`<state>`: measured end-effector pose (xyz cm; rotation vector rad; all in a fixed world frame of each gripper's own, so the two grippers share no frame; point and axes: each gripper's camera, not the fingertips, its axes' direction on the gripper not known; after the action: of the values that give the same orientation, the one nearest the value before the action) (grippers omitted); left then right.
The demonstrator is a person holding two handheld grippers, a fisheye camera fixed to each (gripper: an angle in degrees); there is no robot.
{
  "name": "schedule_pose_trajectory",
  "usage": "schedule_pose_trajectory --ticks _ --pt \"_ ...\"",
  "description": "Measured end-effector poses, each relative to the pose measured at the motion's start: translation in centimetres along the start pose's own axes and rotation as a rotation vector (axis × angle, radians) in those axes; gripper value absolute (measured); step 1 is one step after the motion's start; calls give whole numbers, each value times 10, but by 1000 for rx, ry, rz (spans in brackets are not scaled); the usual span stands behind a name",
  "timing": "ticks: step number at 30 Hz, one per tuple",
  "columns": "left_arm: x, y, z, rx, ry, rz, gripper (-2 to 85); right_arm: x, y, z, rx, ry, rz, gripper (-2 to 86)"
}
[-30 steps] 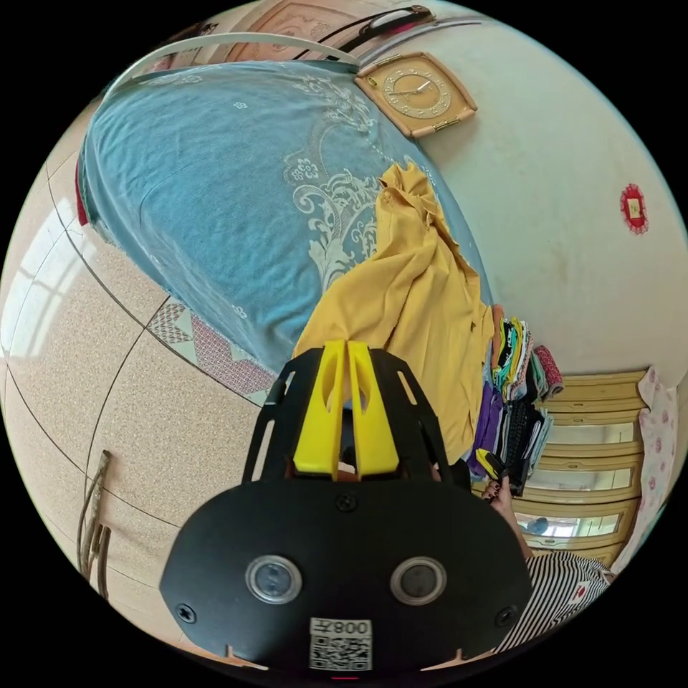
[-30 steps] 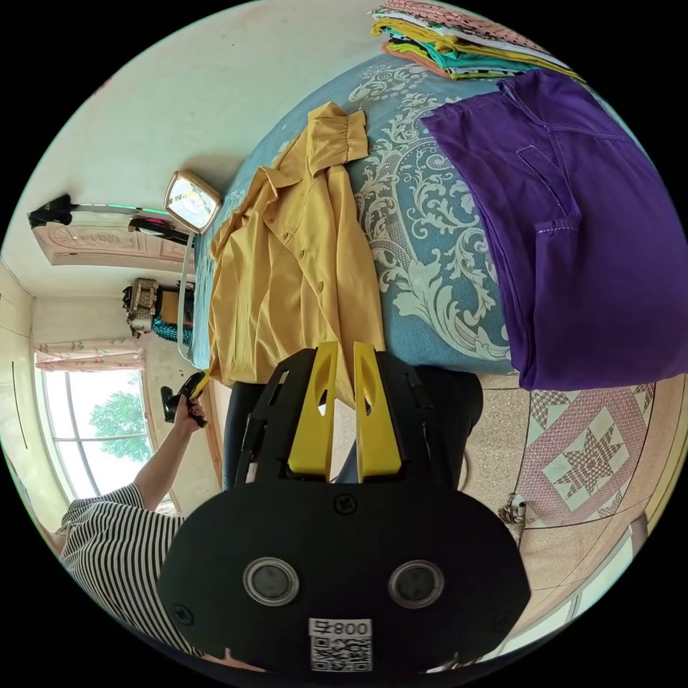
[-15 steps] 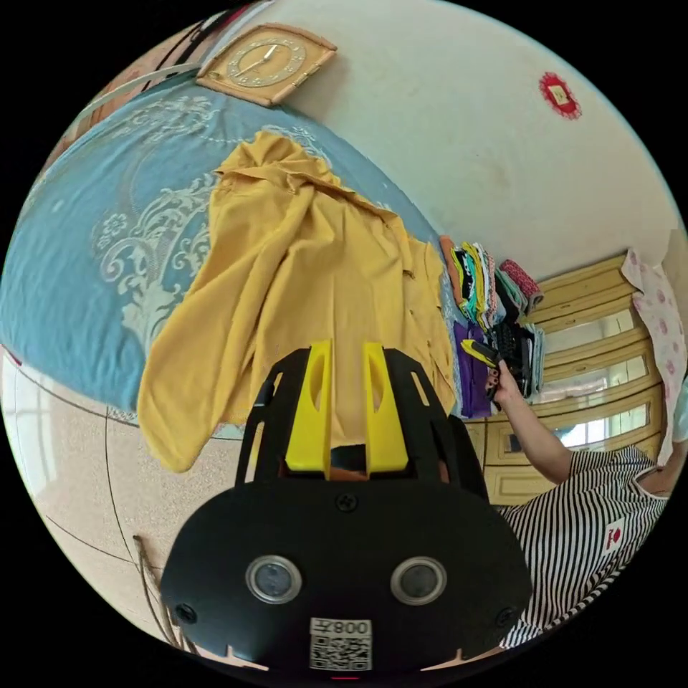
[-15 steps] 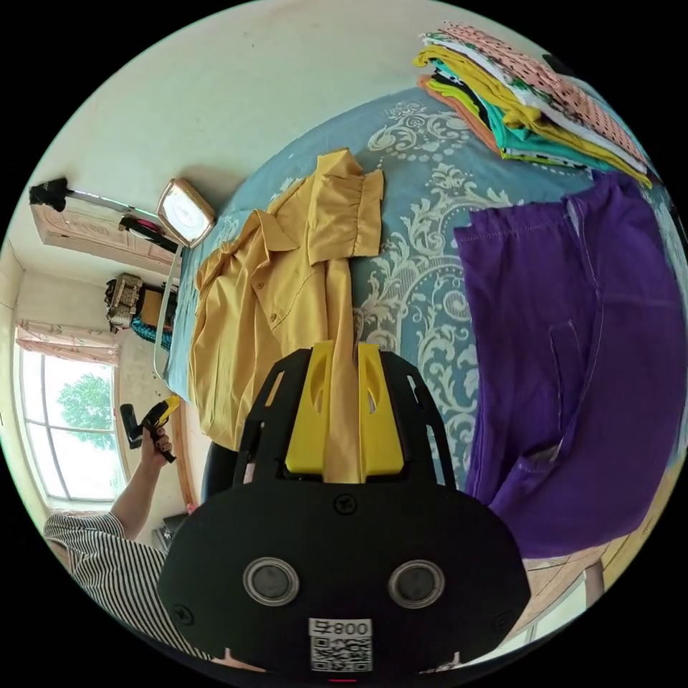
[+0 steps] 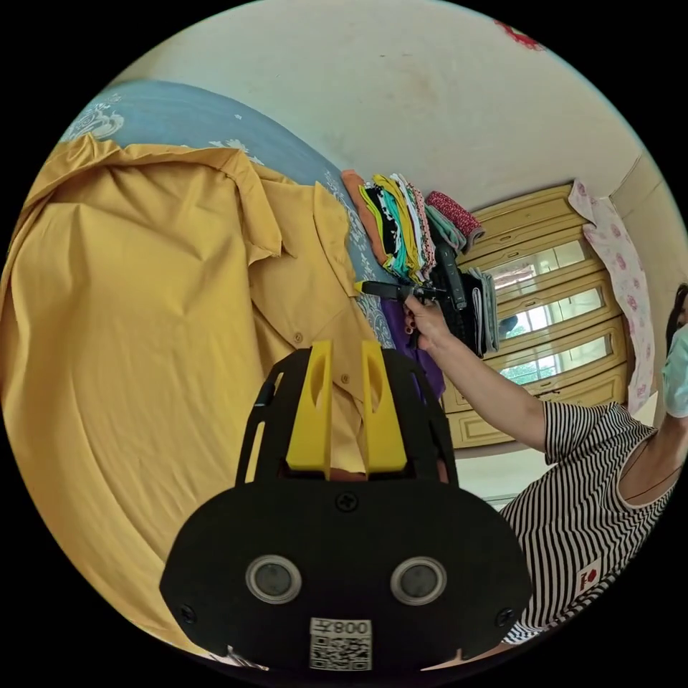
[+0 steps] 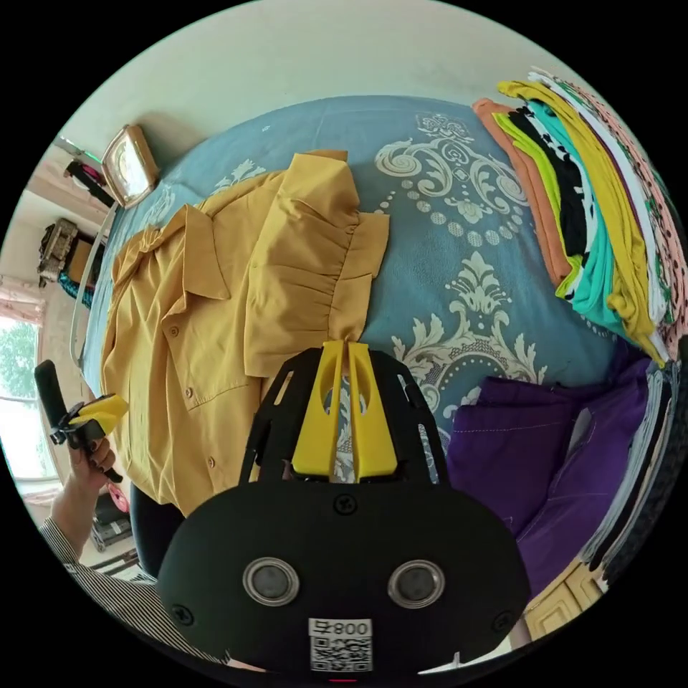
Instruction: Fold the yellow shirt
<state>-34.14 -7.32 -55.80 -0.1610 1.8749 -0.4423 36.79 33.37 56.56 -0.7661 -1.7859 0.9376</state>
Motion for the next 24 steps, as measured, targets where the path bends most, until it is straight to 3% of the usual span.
schedule_pose_trajectory --ticks 4,9,15,20,24 --pt "-7 4 1 36 14 -24 67 13 -11 -31 63 188 -34 3" --pt "-19 13 -16 79 -57 -62 68 63 -17 -74 142 187 71 1" --pt "-38 24 -74 262 -200 -166 73 77 -9 -26 72 349 190 -3" --pt "-56 2 -123 335 -467 -216 78 63 3 -18 187 97 176 0" --pt "-72 -39 -120 291 -560 -223 84 18 1 7 193 -27 51 5"
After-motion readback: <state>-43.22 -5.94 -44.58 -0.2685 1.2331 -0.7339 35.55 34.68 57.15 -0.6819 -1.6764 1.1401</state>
